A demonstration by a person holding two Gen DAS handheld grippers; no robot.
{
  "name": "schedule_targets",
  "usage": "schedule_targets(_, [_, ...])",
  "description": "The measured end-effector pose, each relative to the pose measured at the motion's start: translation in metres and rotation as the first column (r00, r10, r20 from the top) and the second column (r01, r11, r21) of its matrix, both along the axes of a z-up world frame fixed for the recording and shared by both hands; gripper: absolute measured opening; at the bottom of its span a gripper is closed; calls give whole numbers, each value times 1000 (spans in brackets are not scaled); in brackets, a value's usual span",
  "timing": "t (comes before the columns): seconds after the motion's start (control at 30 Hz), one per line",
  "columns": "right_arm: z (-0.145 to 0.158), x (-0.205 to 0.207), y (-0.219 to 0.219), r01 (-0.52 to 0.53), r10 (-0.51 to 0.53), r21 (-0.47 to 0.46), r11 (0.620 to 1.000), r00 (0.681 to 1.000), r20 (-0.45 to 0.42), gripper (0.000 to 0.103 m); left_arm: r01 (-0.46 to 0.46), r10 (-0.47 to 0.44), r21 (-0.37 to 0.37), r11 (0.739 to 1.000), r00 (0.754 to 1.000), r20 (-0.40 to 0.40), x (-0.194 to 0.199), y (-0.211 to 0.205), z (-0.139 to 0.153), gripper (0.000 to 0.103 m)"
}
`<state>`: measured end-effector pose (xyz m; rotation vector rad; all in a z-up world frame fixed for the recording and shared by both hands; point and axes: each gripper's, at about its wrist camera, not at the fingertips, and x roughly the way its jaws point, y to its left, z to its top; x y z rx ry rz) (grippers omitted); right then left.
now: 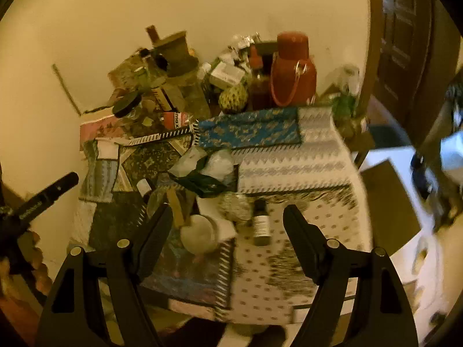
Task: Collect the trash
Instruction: 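Grasp the foil ball with the right gripper while the left grasps the dark bottle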
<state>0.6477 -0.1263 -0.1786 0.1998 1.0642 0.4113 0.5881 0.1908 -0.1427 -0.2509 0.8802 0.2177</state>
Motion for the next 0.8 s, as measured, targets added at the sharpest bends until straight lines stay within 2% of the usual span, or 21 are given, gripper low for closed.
schedule_targets(0.1, [-19, 15, 17, 16, -15, 20, 1000, 998, -66, 76, -15, 13, -42, 999, 999, -52, 21, 24, -24, 66])
schedule_targets(0.23, [-50, 31, 33, 35, -32, 13, 999, 990, -138, 76, -21, 2, -139, 990, 991, -132, 47, 40, -65, 66])
schedule_targets(0.33, [-73, 40, 38, 49, -48, 1, 999, 981, -187, 76, -31, -7, -225, 974, 986, -168, 62, 44, -94, 66])
schedule_targets(0.47, [-106, 52, 40, 67, -64, 3, 998, 963, -261, 75, -55, -13, -285, 957, 973, -230, 77, 43, -127, 65])
schedule_targets(0.53, [-121, 56, 40, 74, -70, 3, 997, 953, -295, 72, -71, -11, -302, 951, 965, -261, 83, 41, -142, 64])
schedule_targets(0.6, [-130, 60, 41, 73, -70, -2, 997, 946, -317, 67, -86, -10, -320, 944, 958, -286, 87, 40, -154, 62])
schedule_targets(0.73, [-141, 63, 41, 65, -60, 1, 998, 938, -341, 62, -98, -28, -403, 910, 955, -295, 90, 37, -167, 62])
schedule_targets(0.8, [-144, 63, 43, 51, -48, 0, 999, 936, -348, 60, -100, -30, -411, 906, 954, -298, 92, 35, -169, 60])
